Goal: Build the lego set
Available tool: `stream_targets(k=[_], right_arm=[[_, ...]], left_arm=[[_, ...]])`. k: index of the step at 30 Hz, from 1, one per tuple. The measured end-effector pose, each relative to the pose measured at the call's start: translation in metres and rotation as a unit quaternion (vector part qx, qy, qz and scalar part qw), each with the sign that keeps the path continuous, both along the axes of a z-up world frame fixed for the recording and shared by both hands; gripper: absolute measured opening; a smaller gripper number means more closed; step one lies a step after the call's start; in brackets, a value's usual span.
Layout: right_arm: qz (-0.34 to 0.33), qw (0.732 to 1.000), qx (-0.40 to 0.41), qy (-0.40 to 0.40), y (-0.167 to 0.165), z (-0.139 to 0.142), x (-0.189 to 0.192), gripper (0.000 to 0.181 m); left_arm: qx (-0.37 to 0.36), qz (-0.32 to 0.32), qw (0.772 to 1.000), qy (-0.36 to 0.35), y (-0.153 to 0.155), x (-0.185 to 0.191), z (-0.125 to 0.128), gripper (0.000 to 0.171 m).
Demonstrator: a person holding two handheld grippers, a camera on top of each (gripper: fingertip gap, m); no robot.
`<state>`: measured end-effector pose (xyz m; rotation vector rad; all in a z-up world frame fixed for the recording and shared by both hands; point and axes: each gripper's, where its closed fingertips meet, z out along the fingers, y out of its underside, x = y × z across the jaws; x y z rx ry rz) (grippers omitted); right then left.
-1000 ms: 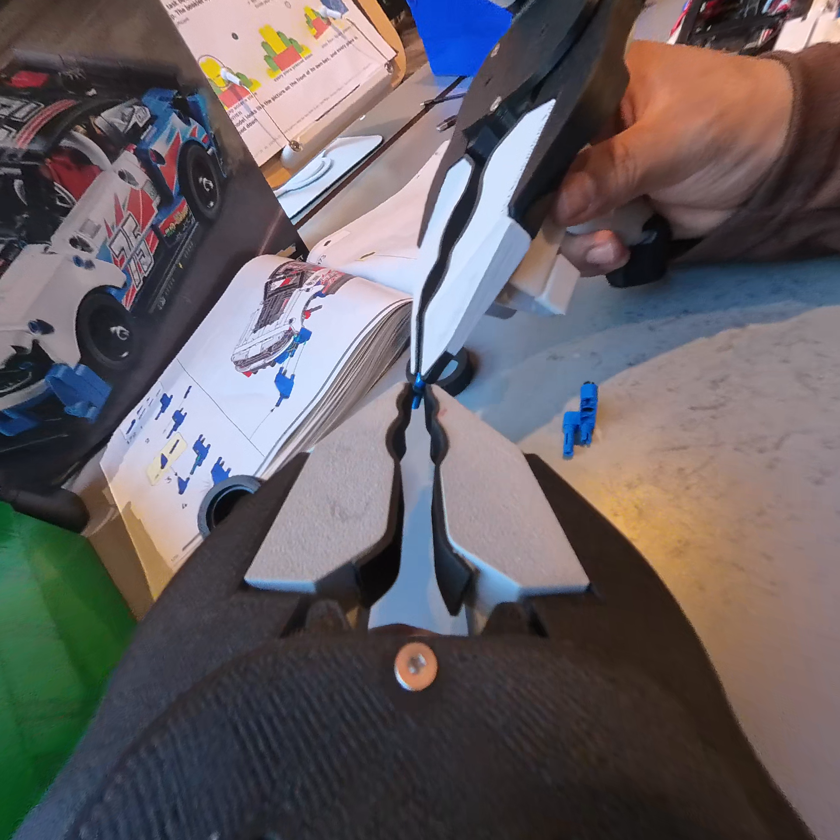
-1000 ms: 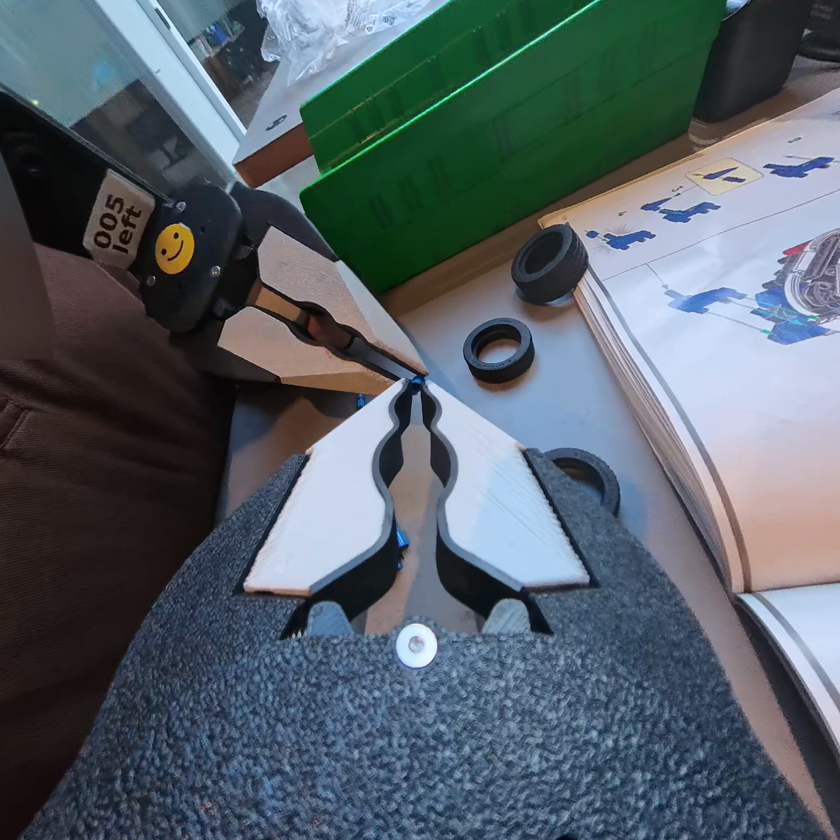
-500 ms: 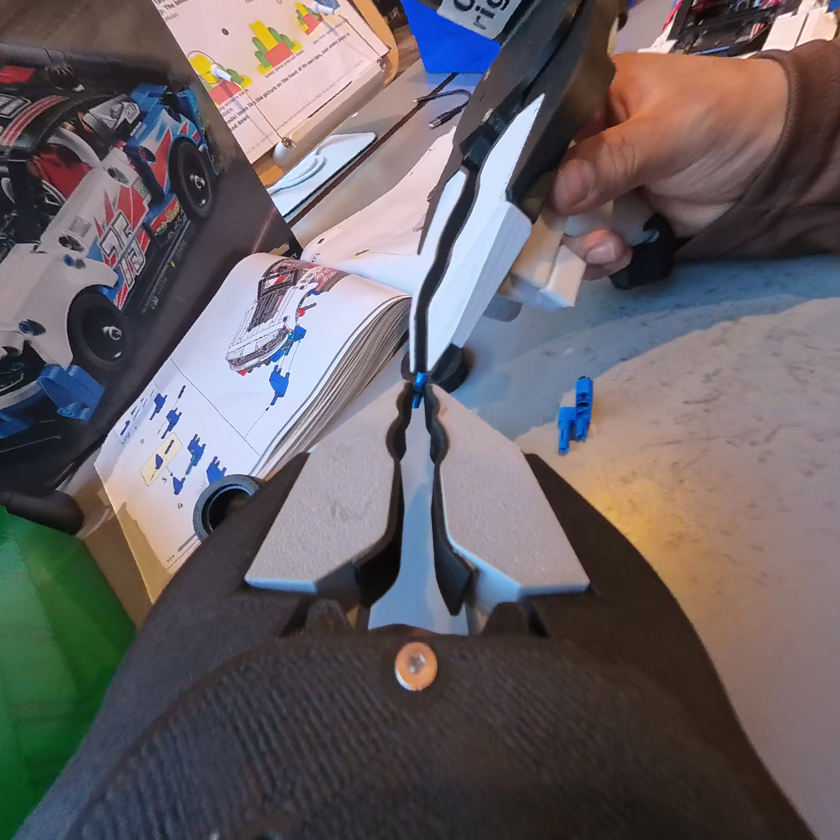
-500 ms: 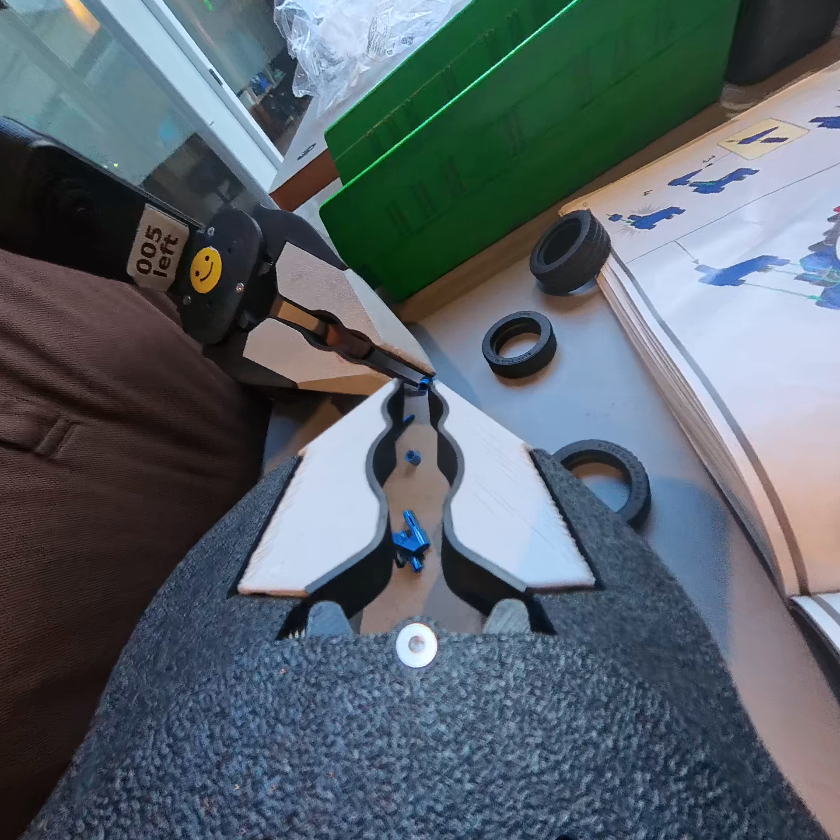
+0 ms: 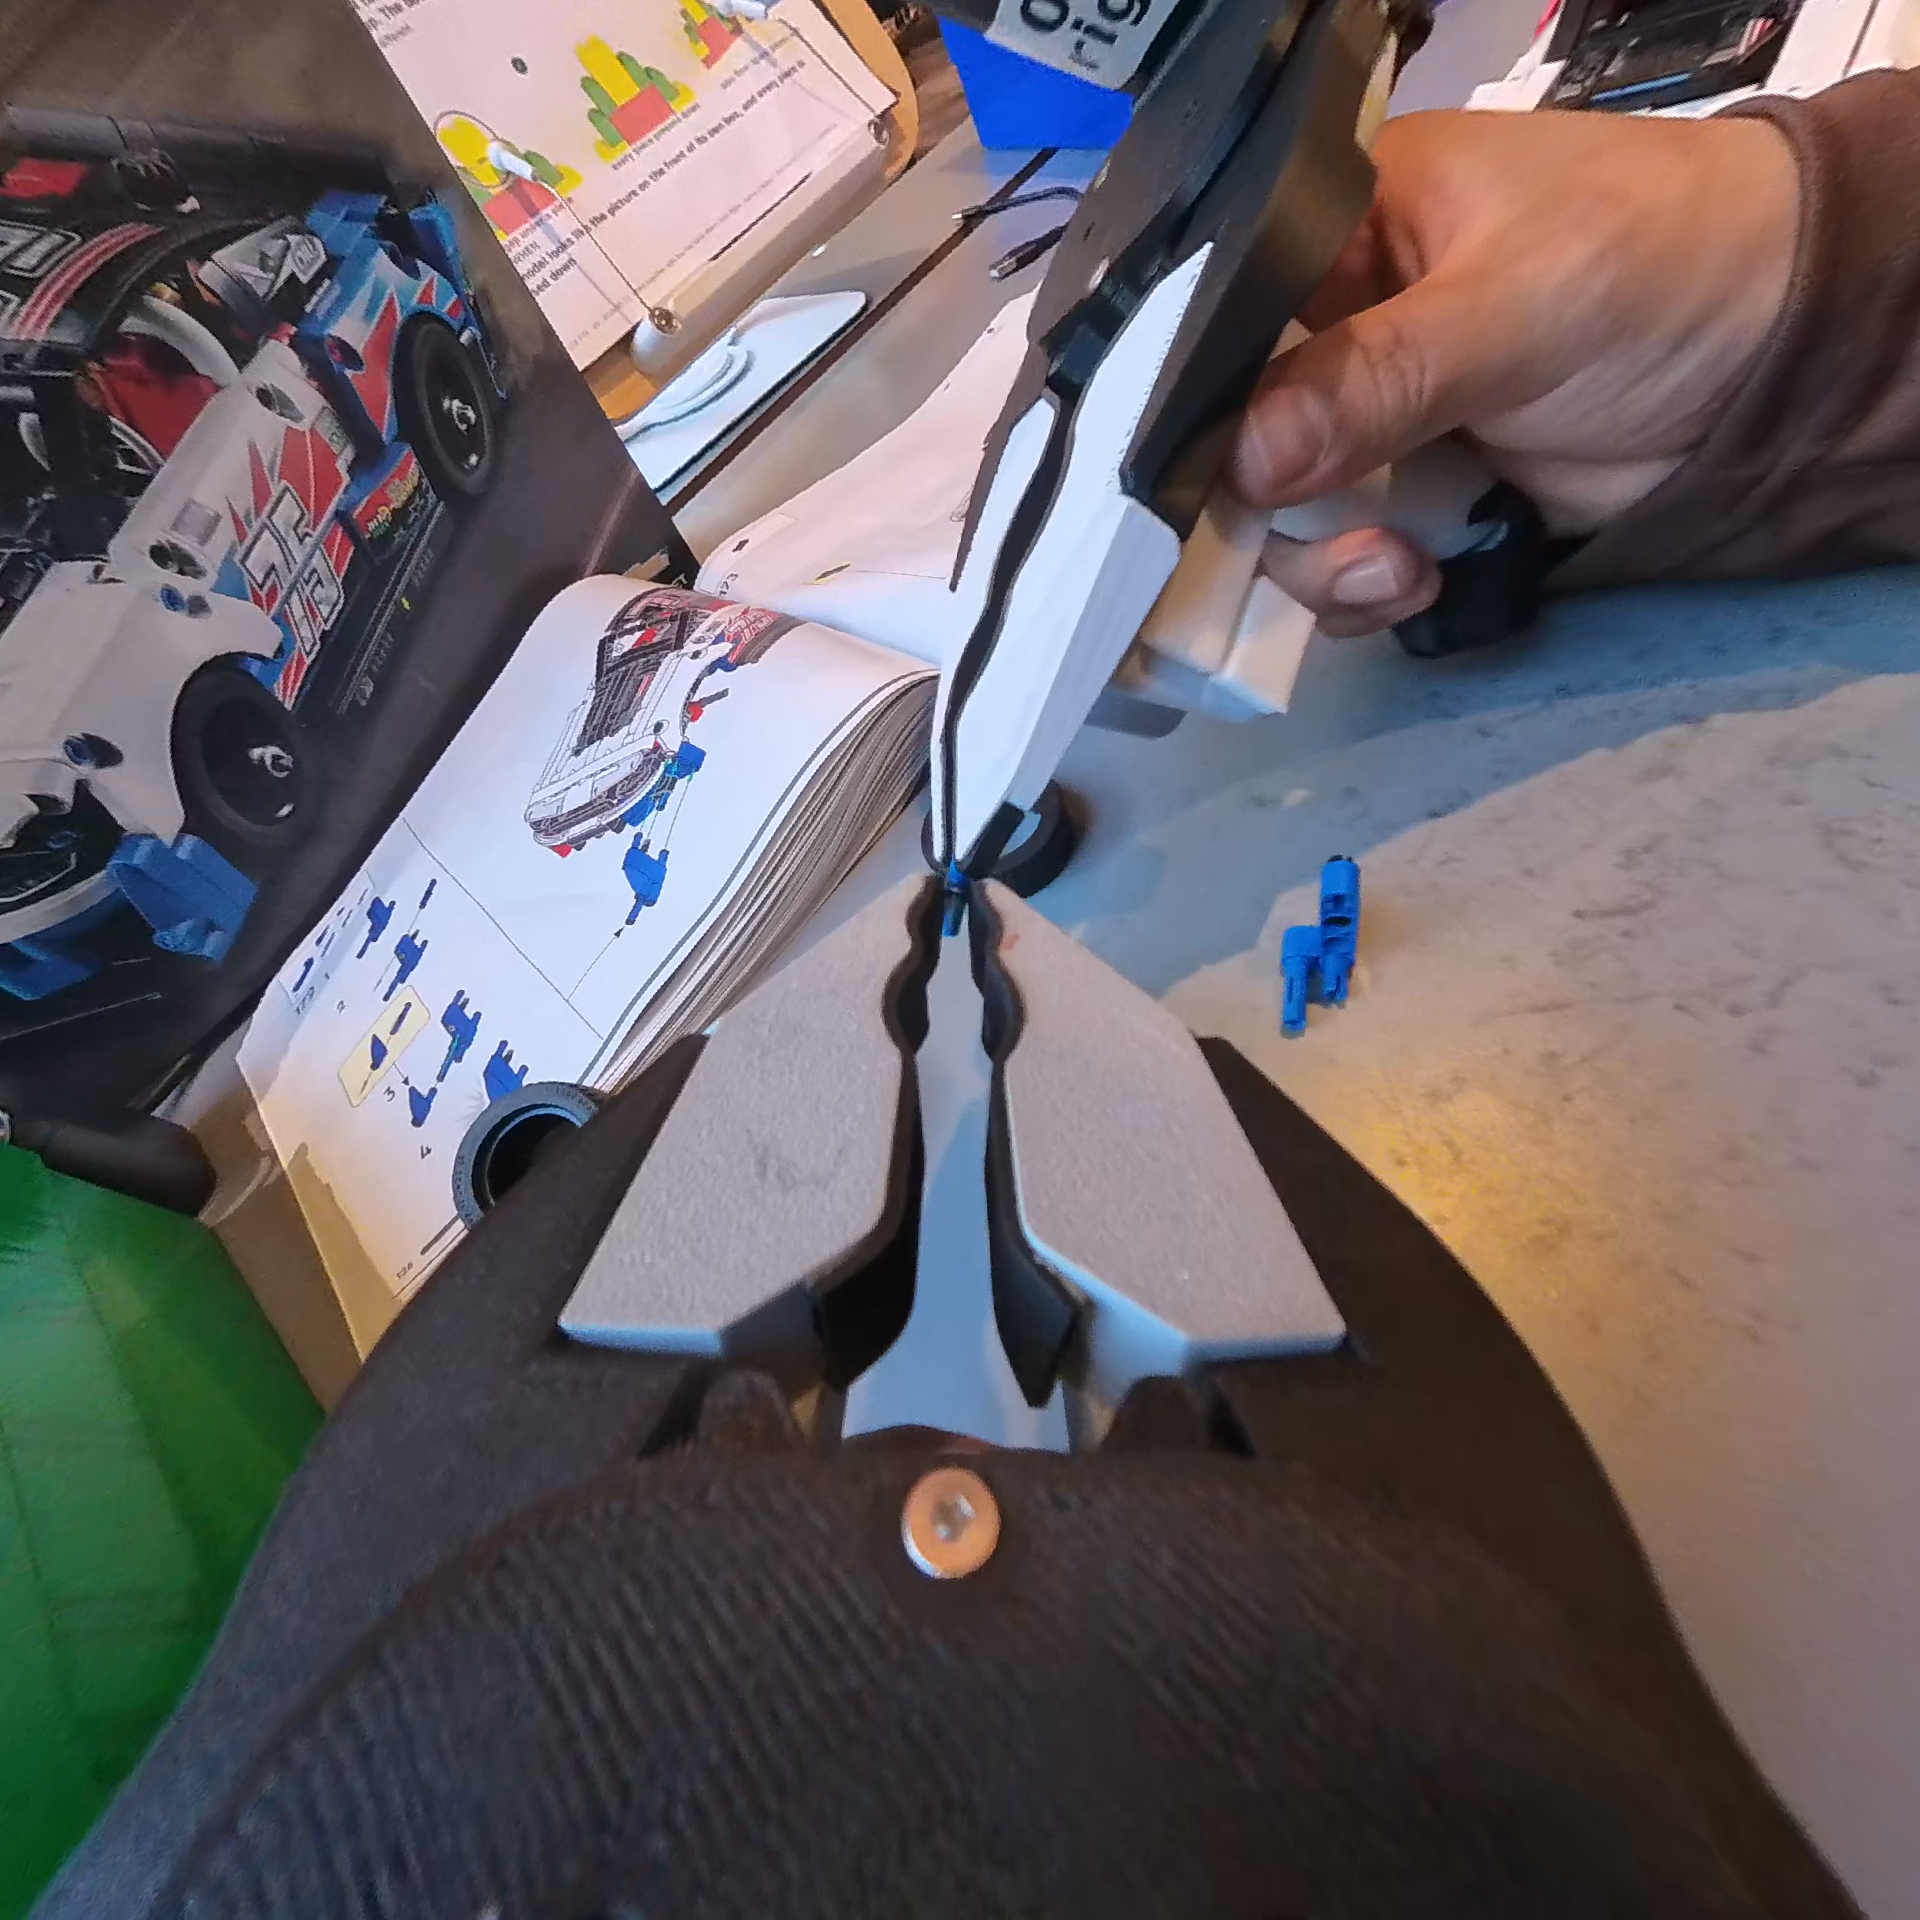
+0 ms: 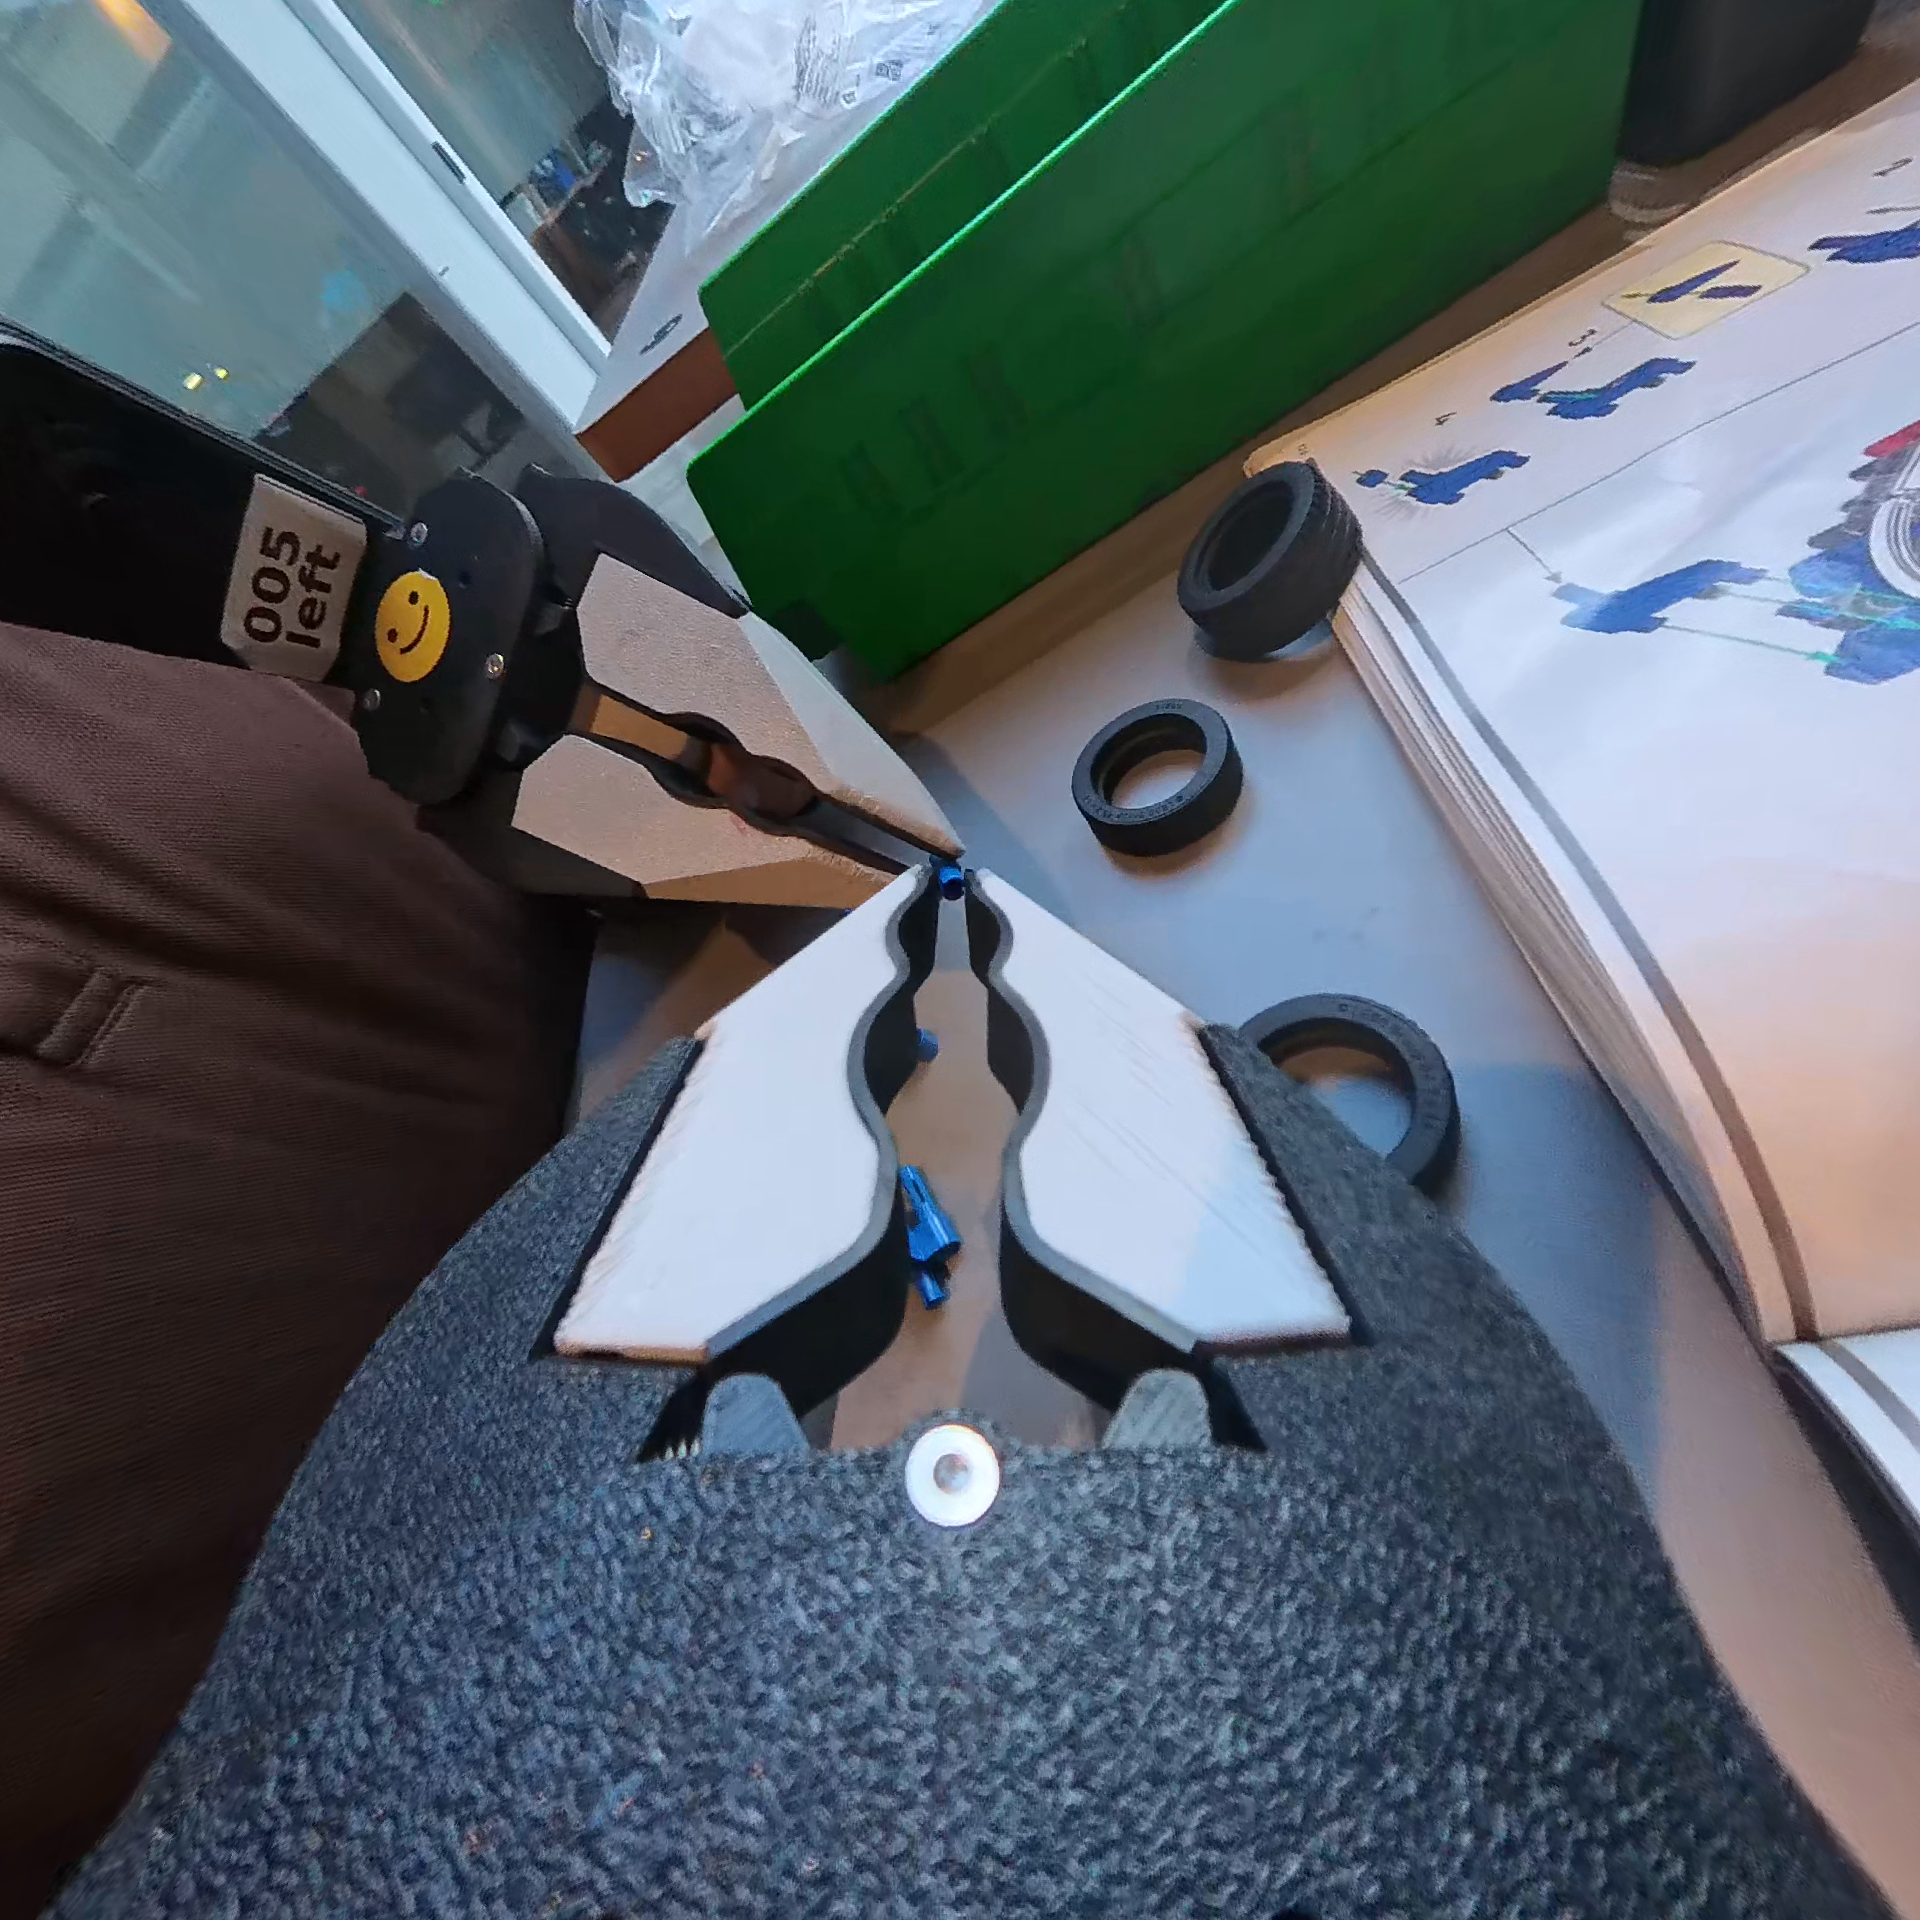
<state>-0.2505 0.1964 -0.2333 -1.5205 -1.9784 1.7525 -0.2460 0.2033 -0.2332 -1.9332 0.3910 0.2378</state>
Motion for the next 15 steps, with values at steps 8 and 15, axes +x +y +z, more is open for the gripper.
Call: stream_targets(k=[8, 15], right_arm=[[0.009, 1.0, -0.011, 0.003, -0.0016, 0.0044, 0.0022, 0.006], [0.004, 1.0, -0.011, 0.007, -0.0027, 0.0081, 0.0046, 0.004]], left_arm=[[0.01, -0.004, 1.0, 0.021, -0.0011, 0.0038, 0.0037, 0.001], [0.022, -0.011, 1.0, -0.002, -0.0012, 0.0063, 0.0074, 0.002]])
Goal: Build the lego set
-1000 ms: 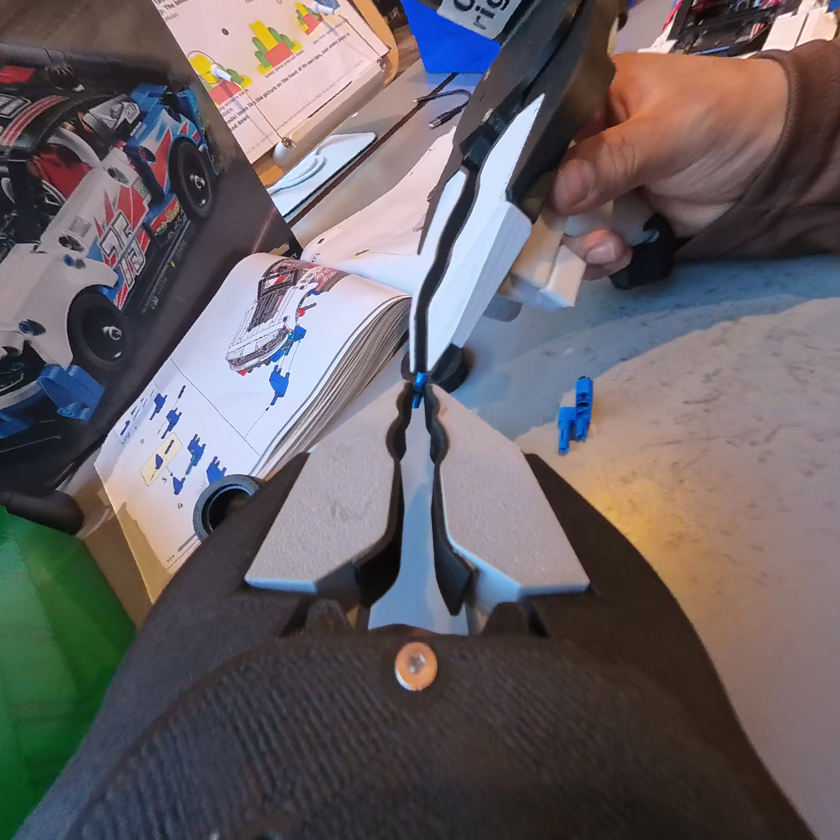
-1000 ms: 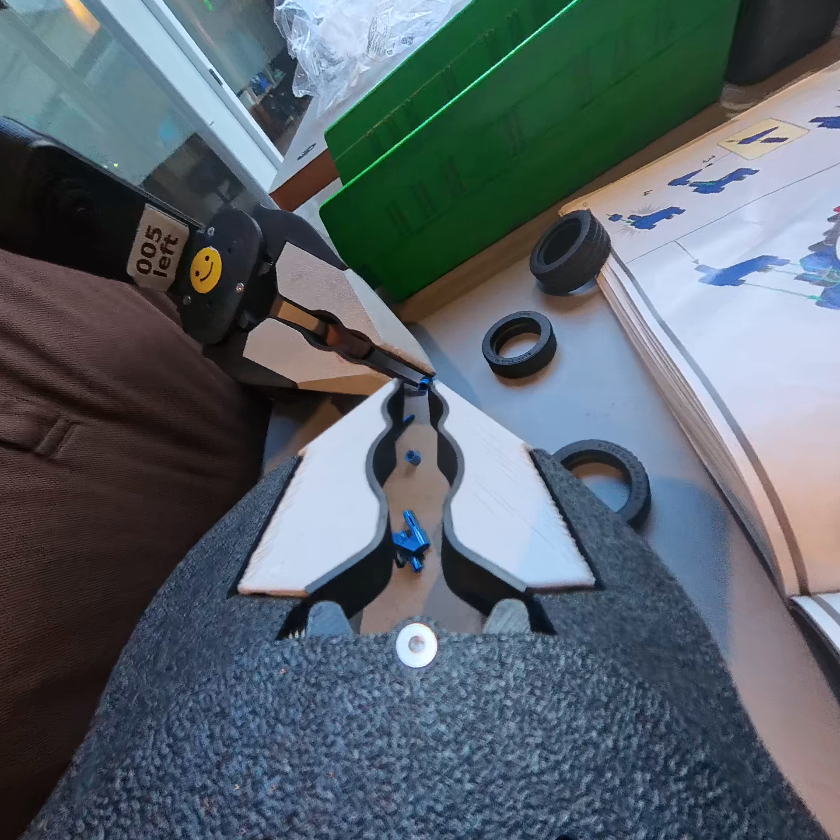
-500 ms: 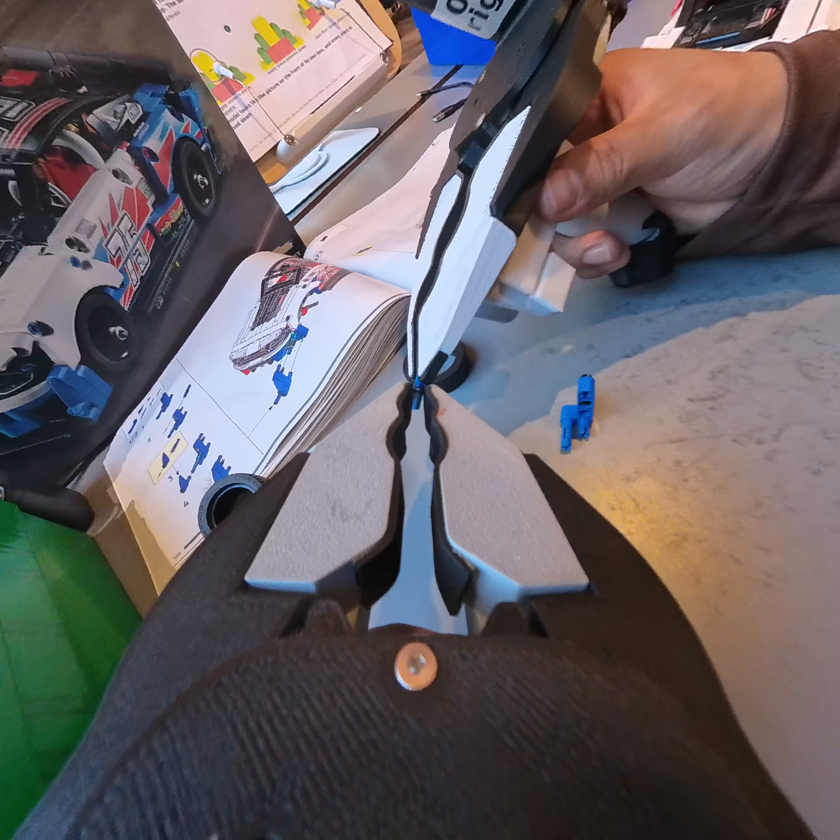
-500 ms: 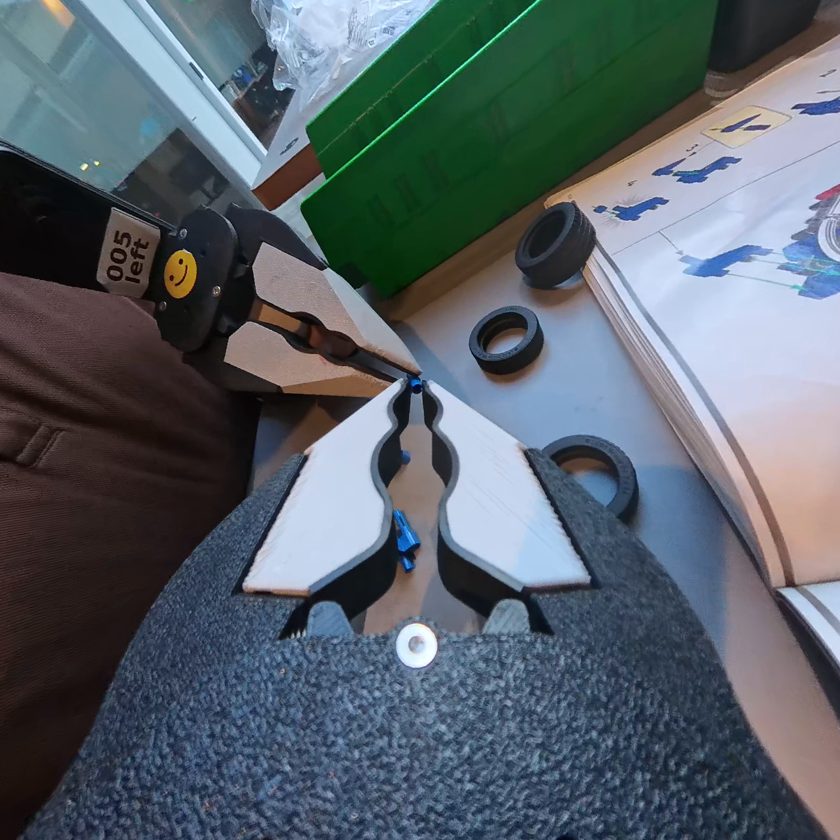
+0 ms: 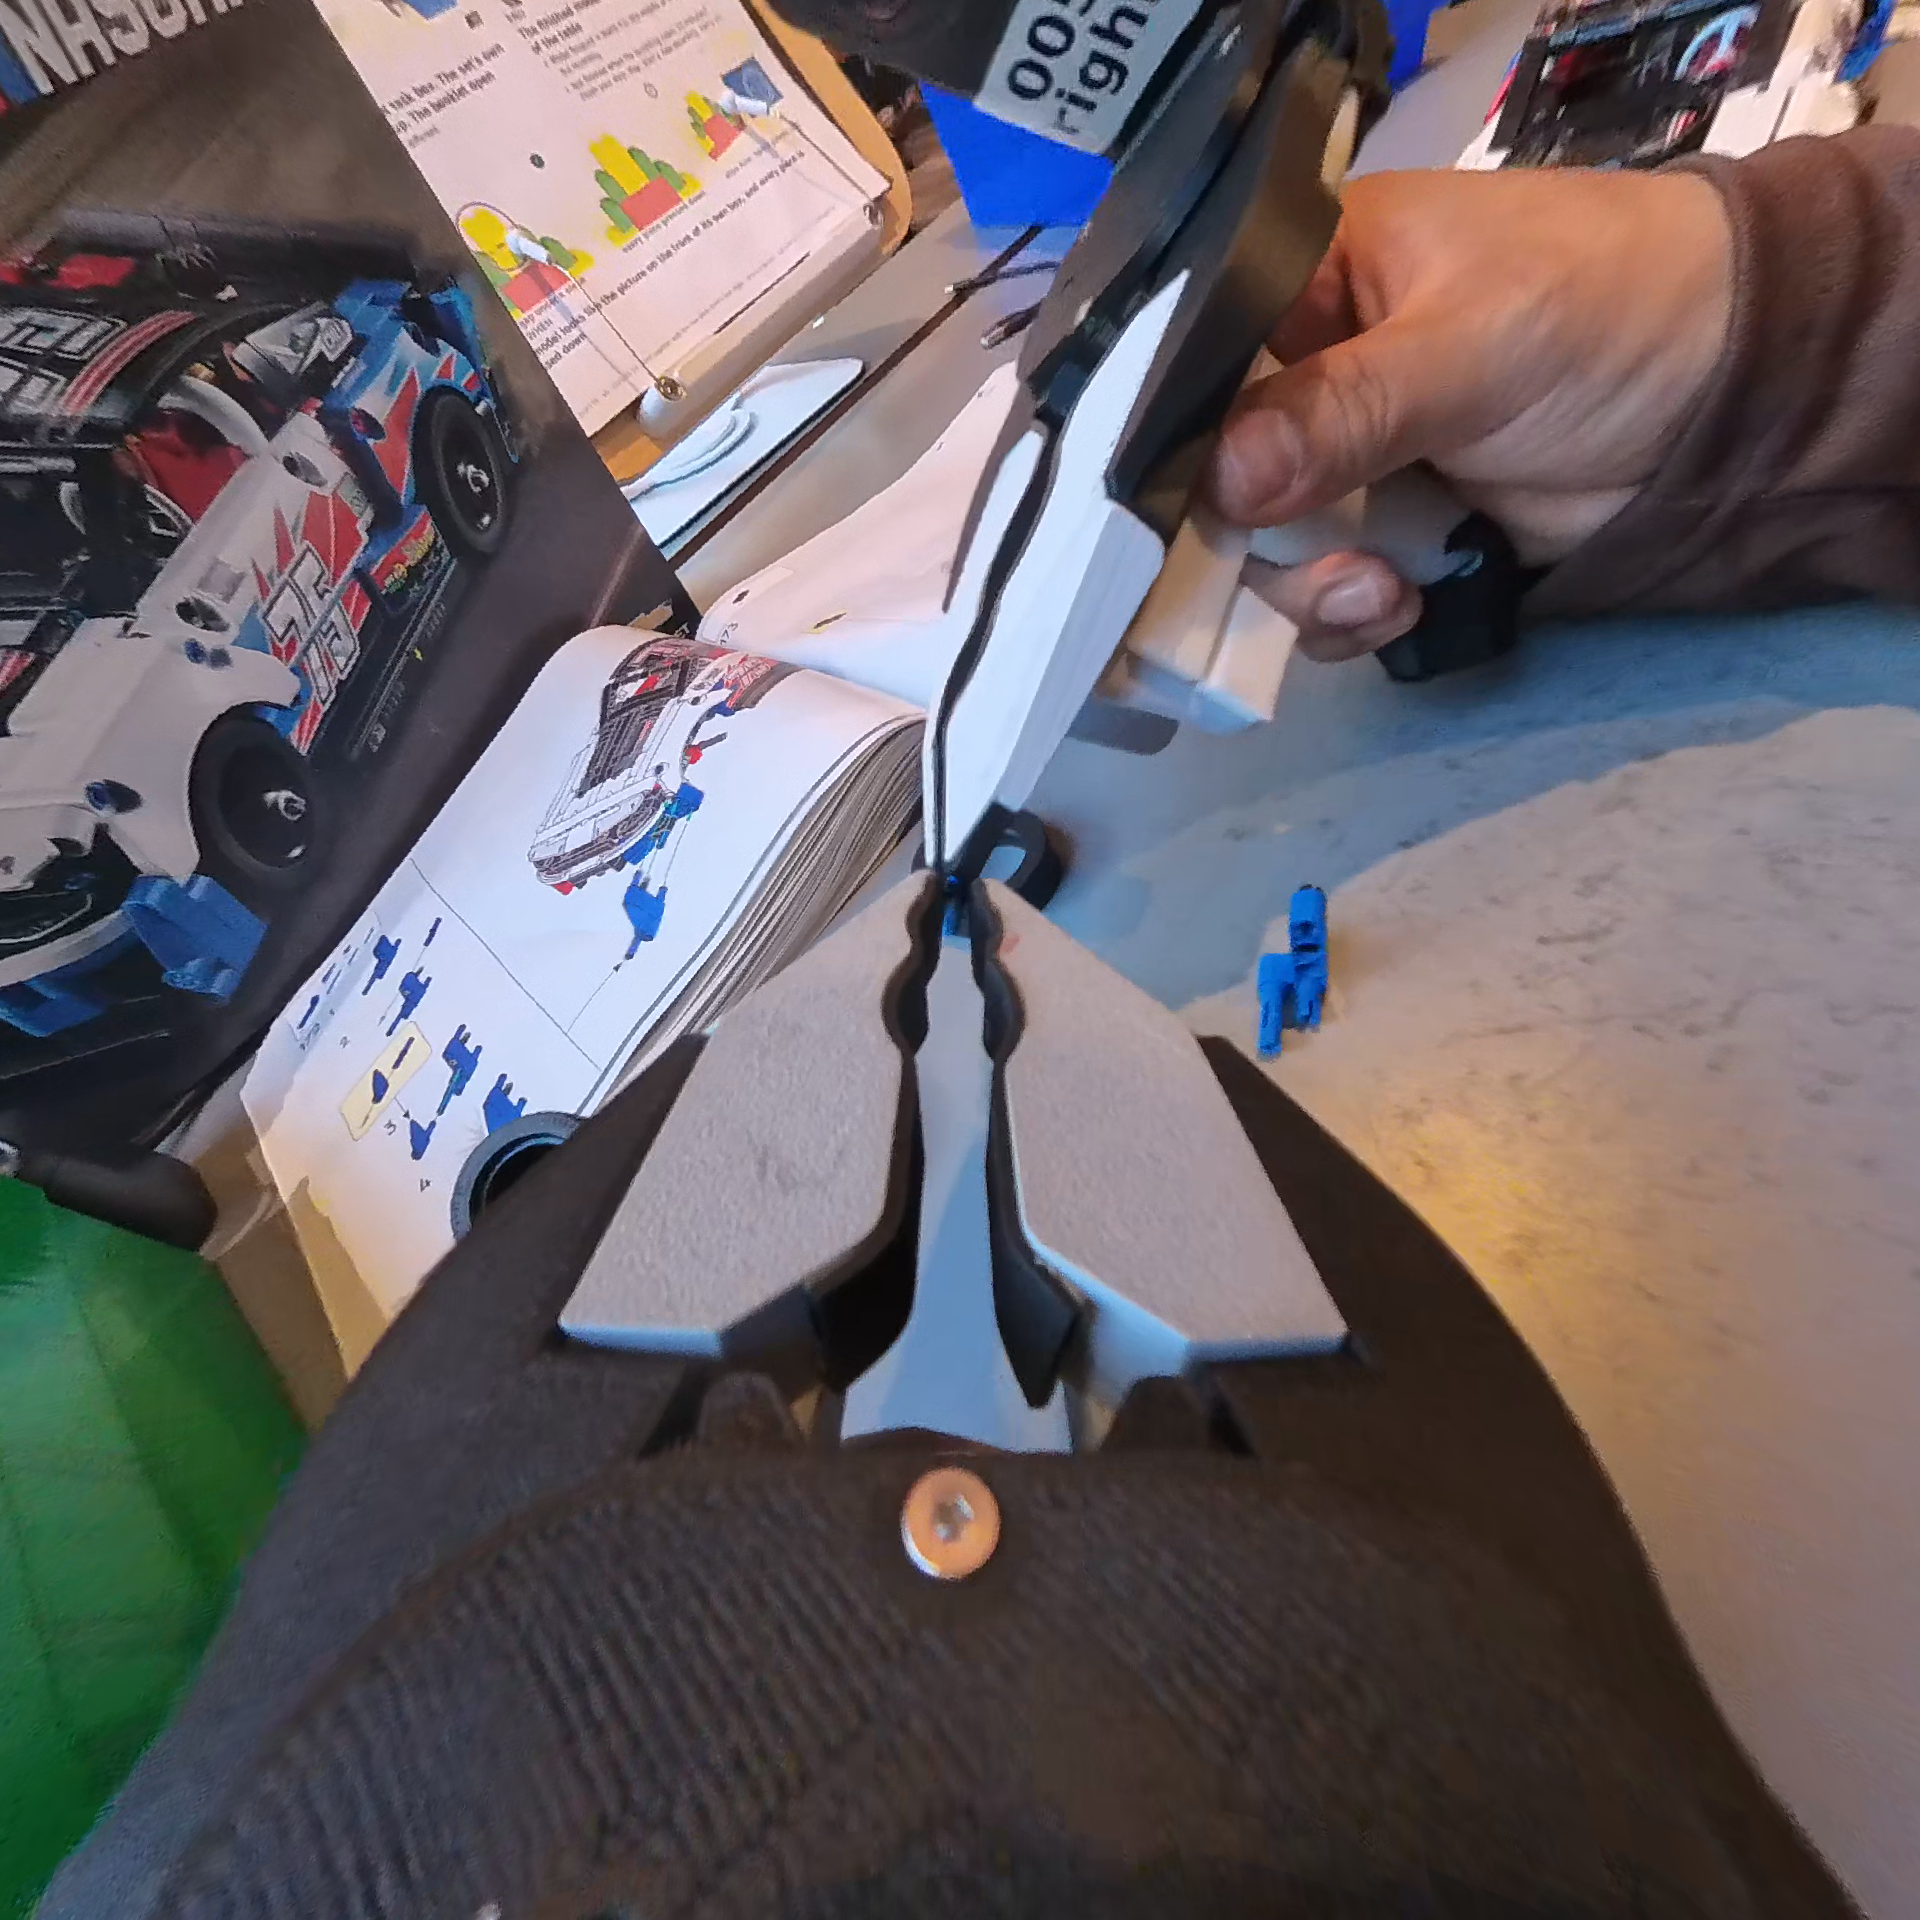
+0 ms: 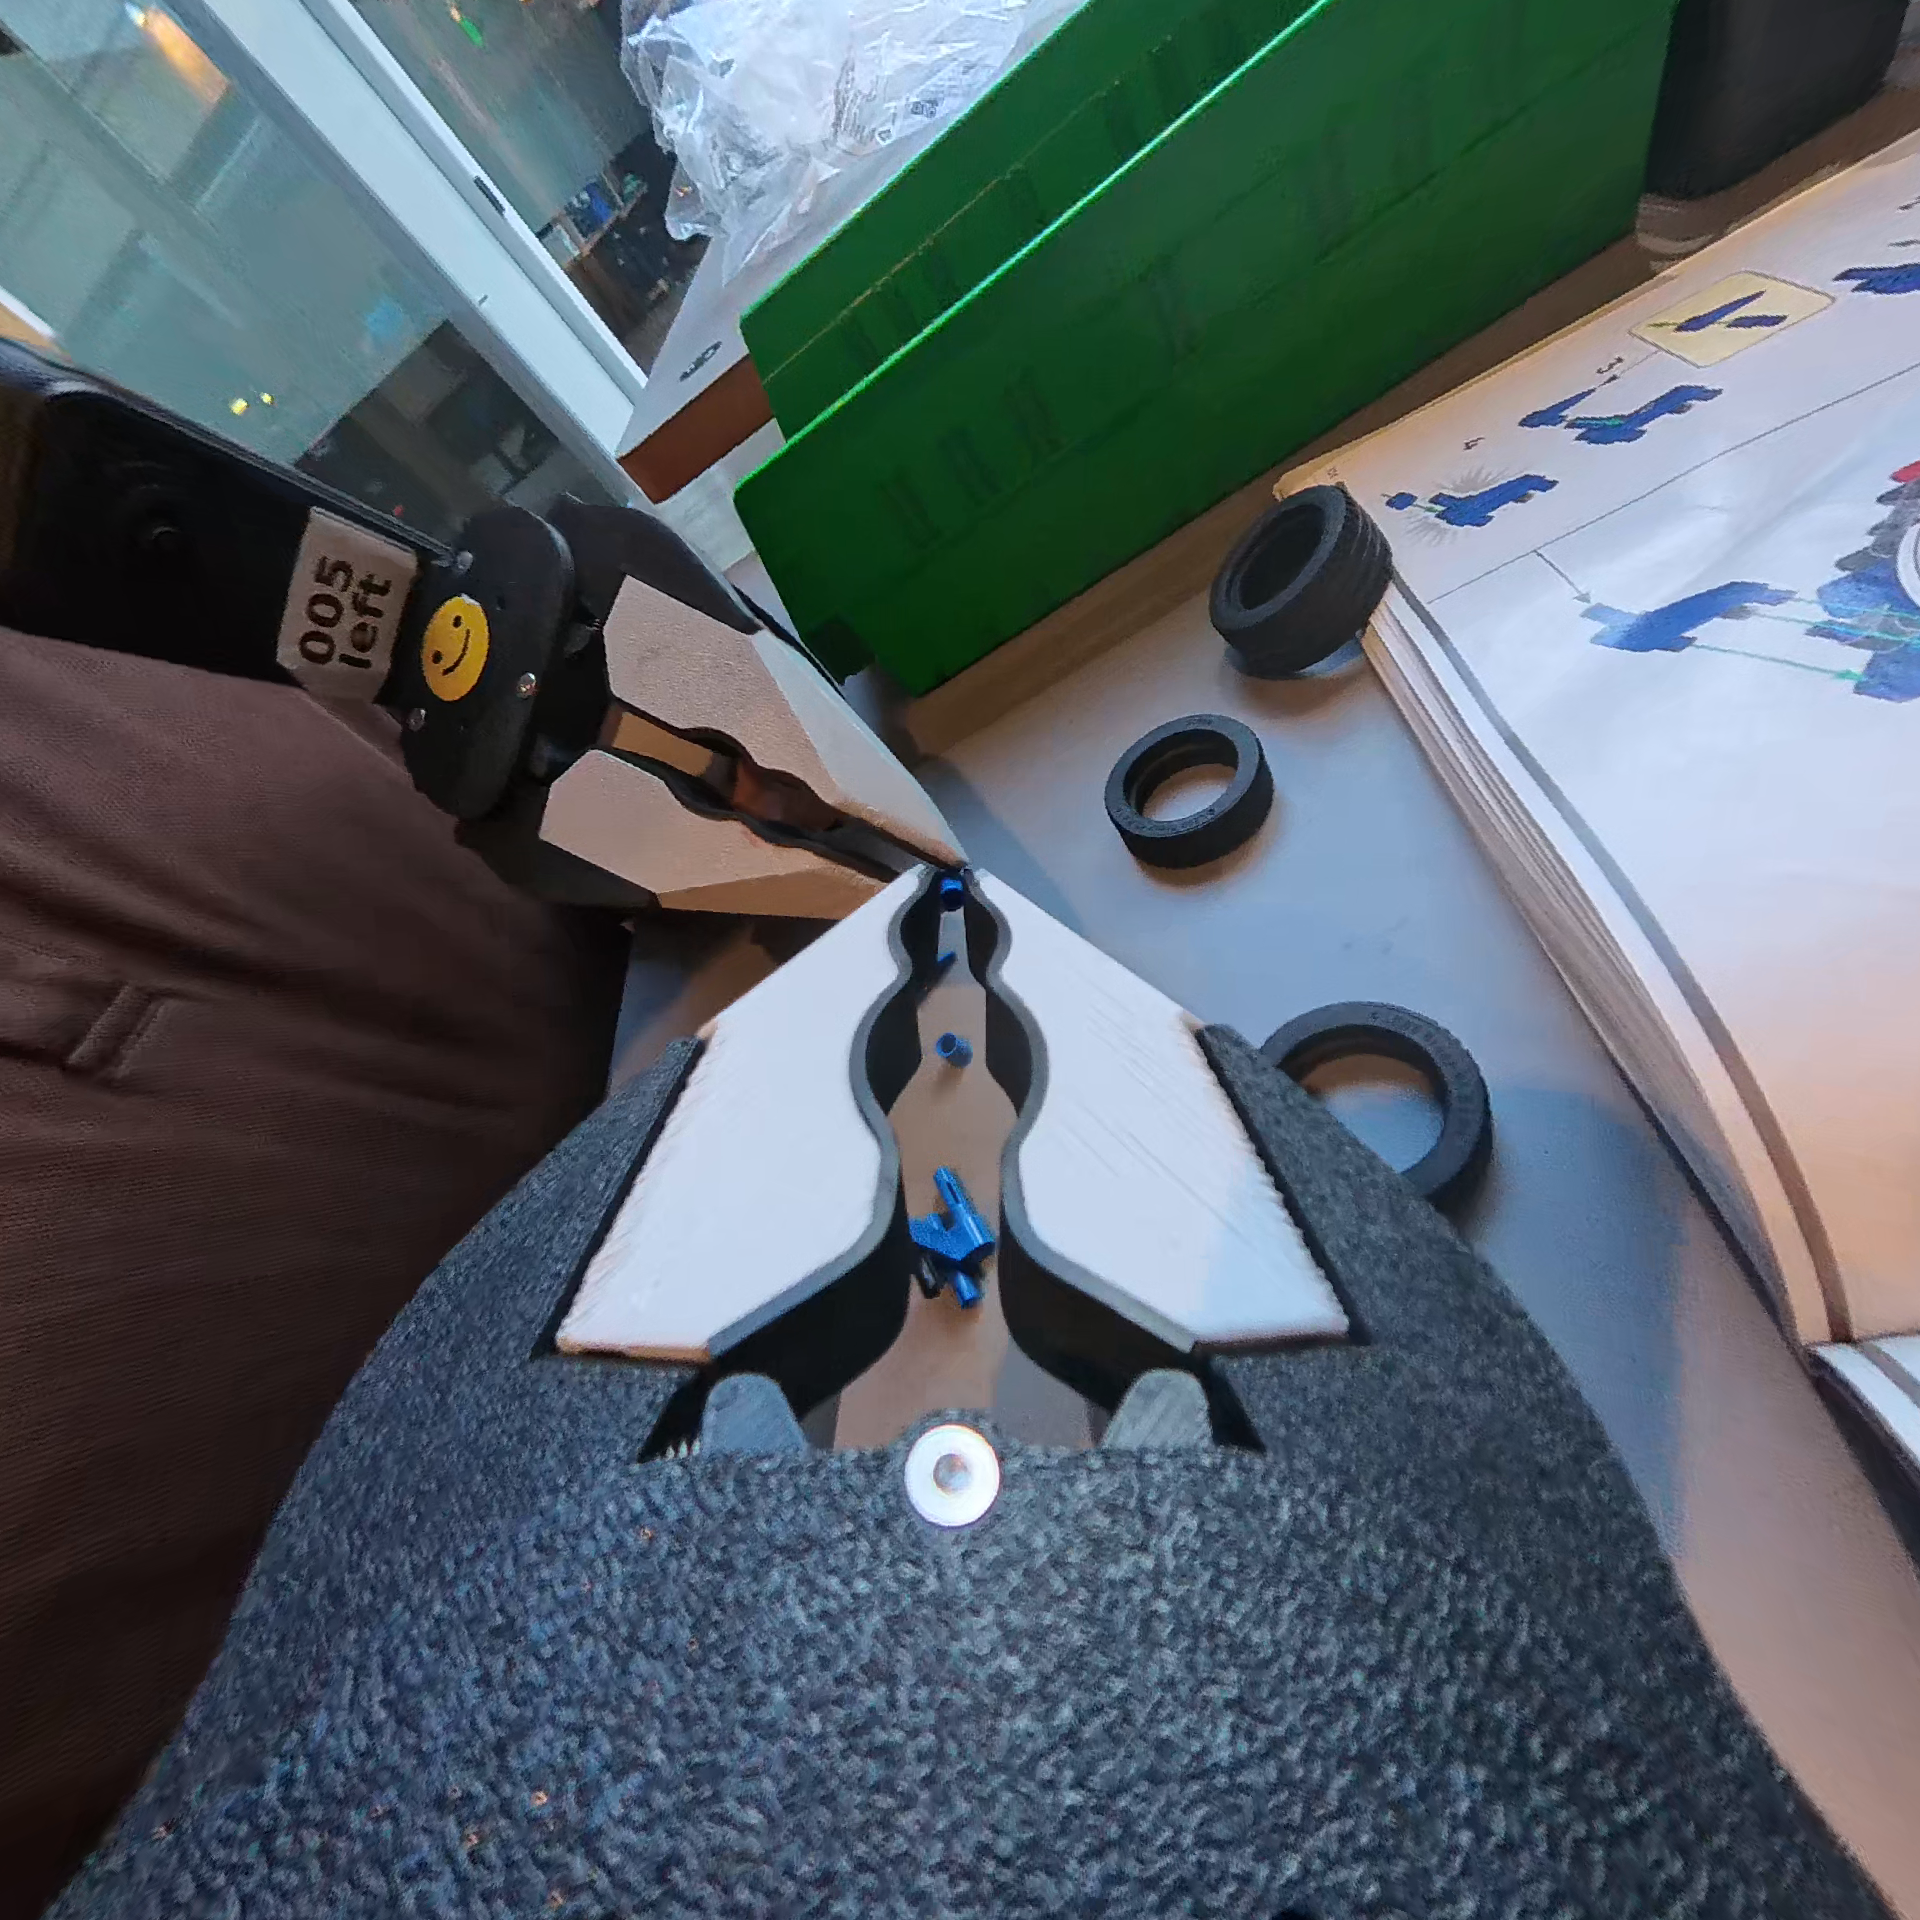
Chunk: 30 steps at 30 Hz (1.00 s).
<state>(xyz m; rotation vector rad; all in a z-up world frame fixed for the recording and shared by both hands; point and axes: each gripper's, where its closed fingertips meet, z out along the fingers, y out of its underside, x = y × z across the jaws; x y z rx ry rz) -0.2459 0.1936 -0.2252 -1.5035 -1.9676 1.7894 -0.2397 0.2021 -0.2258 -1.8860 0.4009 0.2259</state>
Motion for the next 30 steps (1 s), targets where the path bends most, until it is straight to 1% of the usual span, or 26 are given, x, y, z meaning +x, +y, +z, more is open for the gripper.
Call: stream_targets(k=[2, 4, 9, 20, 25, 30], right_arm=[[-0.002, 1.0, -0.015, -0.004, 0.001, 0.001, 0.0, 0.004], [-0.001, 1.0, -0.026, -0.007, 0.003, 0.002, 0.001, 0.004], [0.001, 1.0, -0.028, -0.01, 0.004, 0.001, 0.002, 0.004], [0.008, 0.999, -0.029, -0.012, 0.003, -0.001, 0.004, 0.004], [0.025, 0.998, 0.048, 0.015, 0.002, -0.005, 0.009, 0.007], [0.048, 0.986, 0.15, 0.05, 0.002, -0.011, 0.019, 0.009]], left_arm=[[-0.003, -0.001, 1.0, -0.015, 0.0, -0.002, 0.0, 0.002], [-0.007, -0.001, 1.0, -0.013, -0.001, -0.002, -0.002, 0.003], [-0.011, 0.001, 1.0, 0.004, 0.0, -0.002, -0.005, 0.002], [-0.02, -0.01, 1.0, 0.0, 0.0, 0.001, -0.008, 0.002], [-0.033, -0.021, 0.999, -0.003, 0.0, 0.006, -0.013, 0.002], [-0.056, -0.048, 0.997, -0.016, -0.002, 0.015, -0.021, 0.002]])
